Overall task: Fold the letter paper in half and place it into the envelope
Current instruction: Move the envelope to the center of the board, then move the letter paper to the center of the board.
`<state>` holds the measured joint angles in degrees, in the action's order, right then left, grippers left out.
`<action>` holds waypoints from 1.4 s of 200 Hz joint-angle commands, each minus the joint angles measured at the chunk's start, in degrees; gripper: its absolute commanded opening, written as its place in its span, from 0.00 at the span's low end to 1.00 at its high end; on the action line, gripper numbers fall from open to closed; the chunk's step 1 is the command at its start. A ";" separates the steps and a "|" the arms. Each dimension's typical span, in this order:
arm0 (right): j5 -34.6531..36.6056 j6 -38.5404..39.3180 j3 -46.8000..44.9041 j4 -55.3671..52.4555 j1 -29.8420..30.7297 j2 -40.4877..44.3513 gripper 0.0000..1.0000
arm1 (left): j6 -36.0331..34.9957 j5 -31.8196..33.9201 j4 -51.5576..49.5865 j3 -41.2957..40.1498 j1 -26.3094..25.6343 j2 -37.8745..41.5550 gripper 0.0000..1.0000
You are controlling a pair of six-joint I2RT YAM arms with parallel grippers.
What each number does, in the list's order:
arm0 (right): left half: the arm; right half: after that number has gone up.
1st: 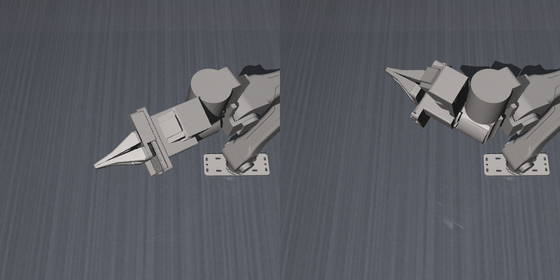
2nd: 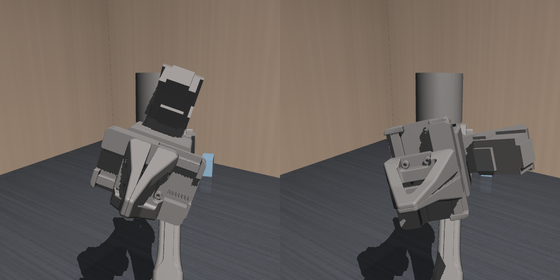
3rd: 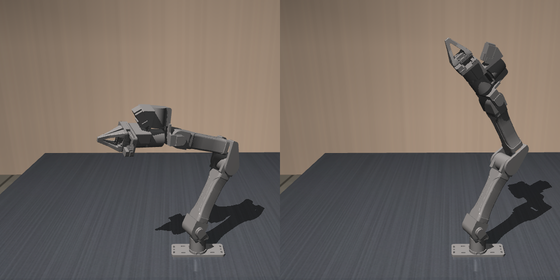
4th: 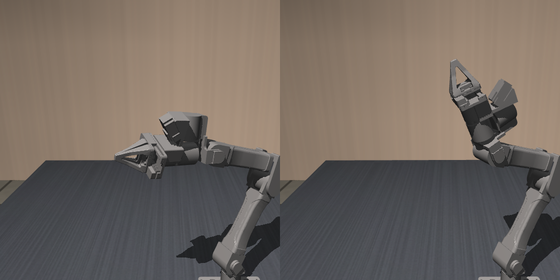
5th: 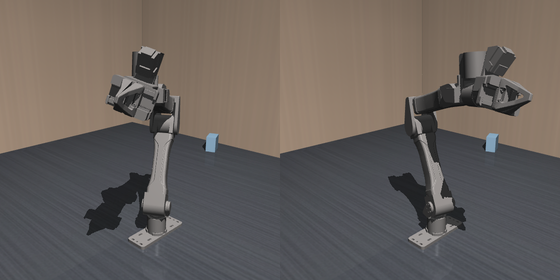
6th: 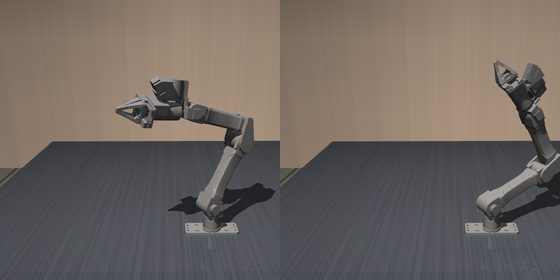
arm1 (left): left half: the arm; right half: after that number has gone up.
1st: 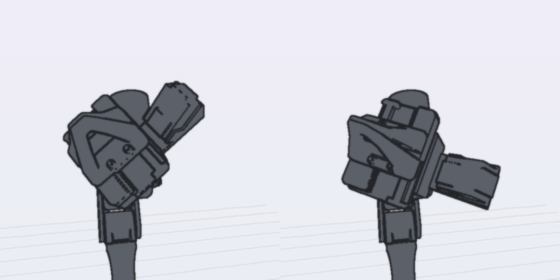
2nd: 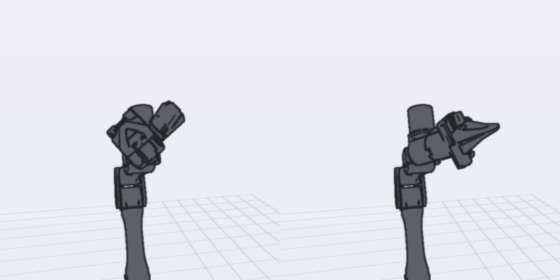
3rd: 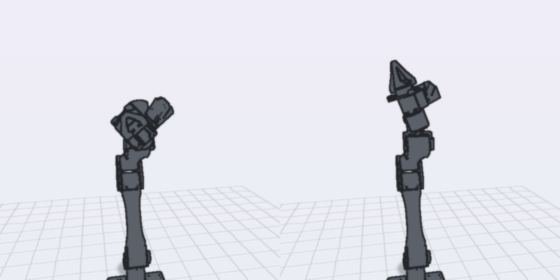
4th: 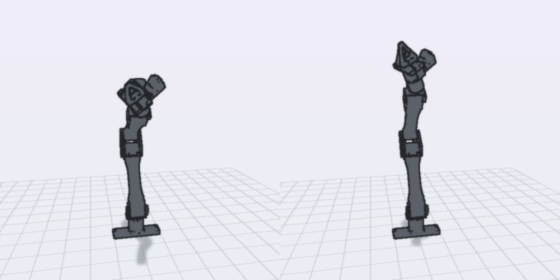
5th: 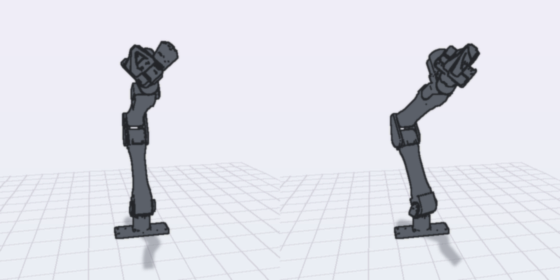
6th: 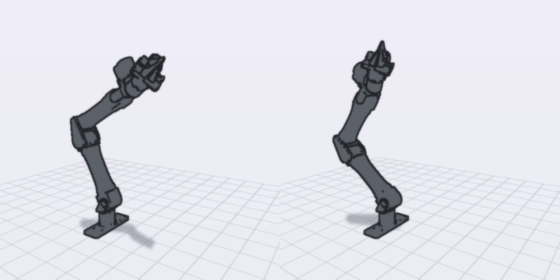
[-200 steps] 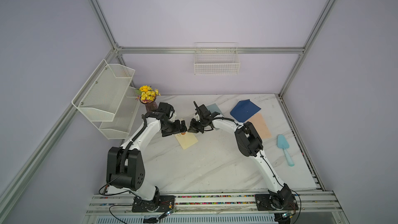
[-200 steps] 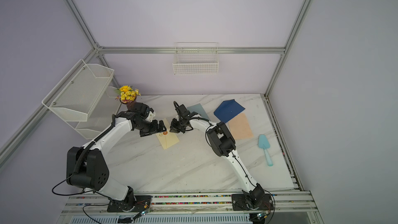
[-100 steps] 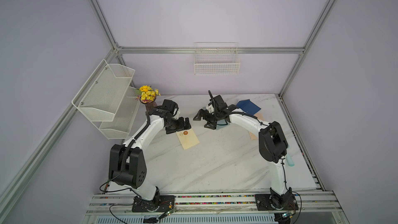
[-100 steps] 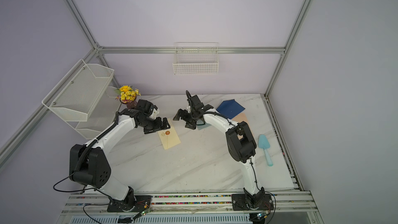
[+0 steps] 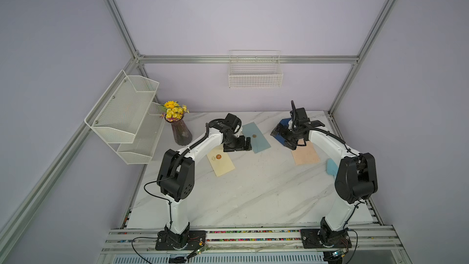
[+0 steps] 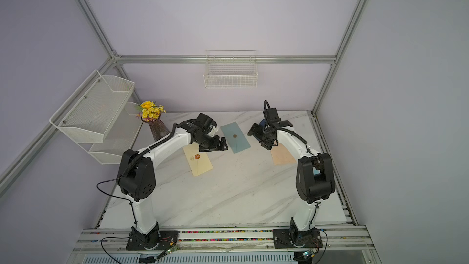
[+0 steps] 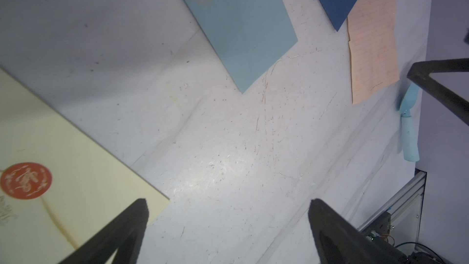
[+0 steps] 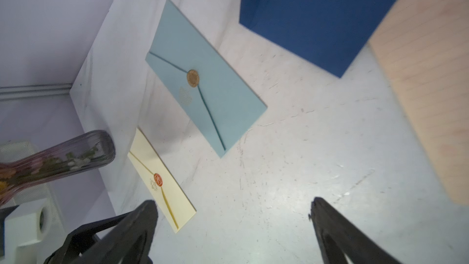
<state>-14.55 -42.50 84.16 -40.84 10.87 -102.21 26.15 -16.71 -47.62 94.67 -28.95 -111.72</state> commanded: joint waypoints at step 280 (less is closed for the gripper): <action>1.54 5.95 -13.54 -1.96 -12.84 -5.77 0.97 | -4.12 -0.73 -3.89 11.05 -6.34 -6.71 1.00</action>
<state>-9.96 -35.55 73.95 -42.11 -4.05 -109.40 24.36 -18.96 -50.37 103.72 -36.05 -123.46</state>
